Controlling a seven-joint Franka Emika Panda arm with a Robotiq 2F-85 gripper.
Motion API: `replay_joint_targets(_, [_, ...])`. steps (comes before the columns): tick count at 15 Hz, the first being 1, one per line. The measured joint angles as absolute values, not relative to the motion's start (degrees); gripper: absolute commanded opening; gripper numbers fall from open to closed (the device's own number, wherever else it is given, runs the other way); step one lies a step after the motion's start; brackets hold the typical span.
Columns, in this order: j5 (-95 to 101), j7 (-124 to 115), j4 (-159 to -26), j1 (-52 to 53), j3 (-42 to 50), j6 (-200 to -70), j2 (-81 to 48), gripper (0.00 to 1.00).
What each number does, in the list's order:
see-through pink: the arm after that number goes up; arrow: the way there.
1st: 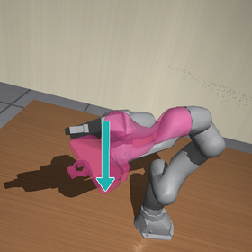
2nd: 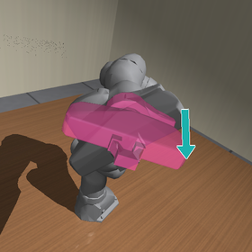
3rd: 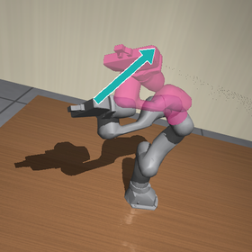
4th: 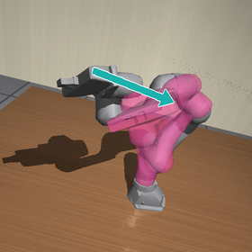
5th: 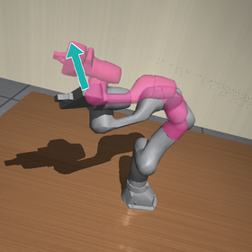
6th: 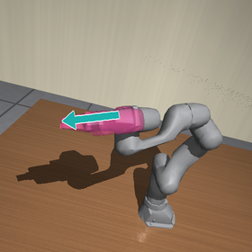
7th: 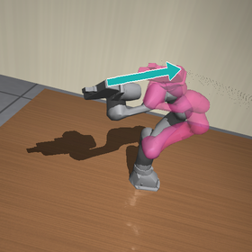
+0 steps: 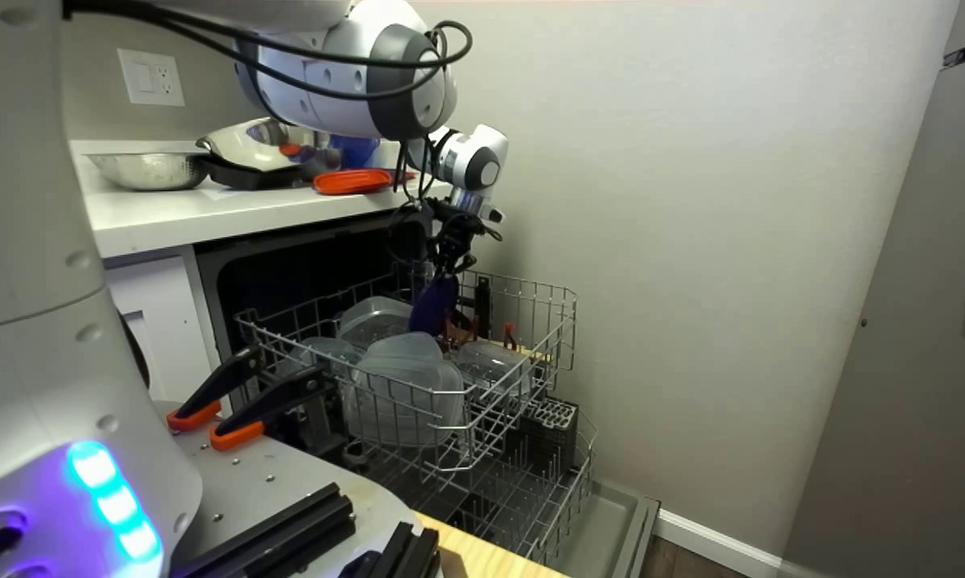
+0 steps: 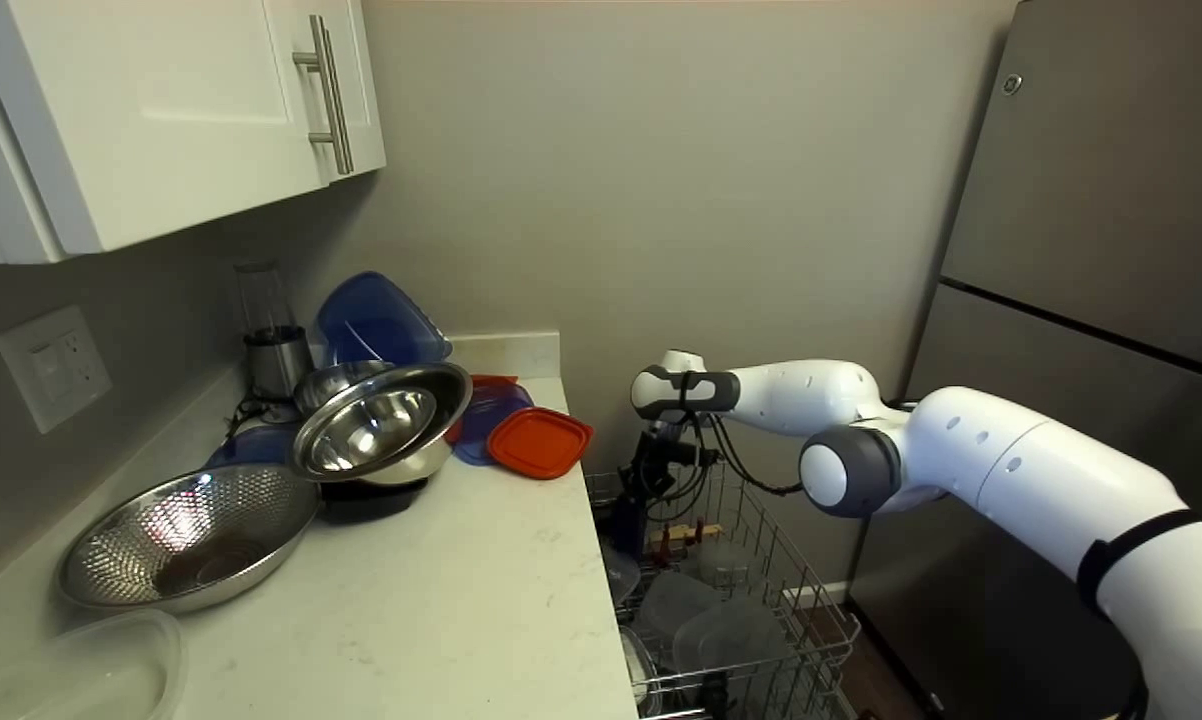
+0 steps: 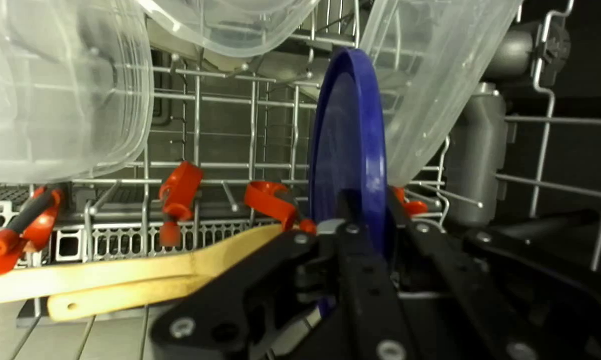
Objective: Remove the blue lid from the dishwasher
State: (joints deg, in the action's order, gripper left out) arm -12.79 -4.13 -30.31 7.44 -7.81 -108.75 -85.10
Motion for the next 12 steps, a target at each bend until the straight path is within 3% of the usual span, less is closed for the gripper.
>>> replay_joint_targets(5, [-11.8,-9.6,-21.2,8.5,-6.8,-104.5,-84.2,0.03])
replay_joint_targets(12, [-9.6,-11.7,-20.3,8.6,-5.7,-103.7,-79.1,0.03])
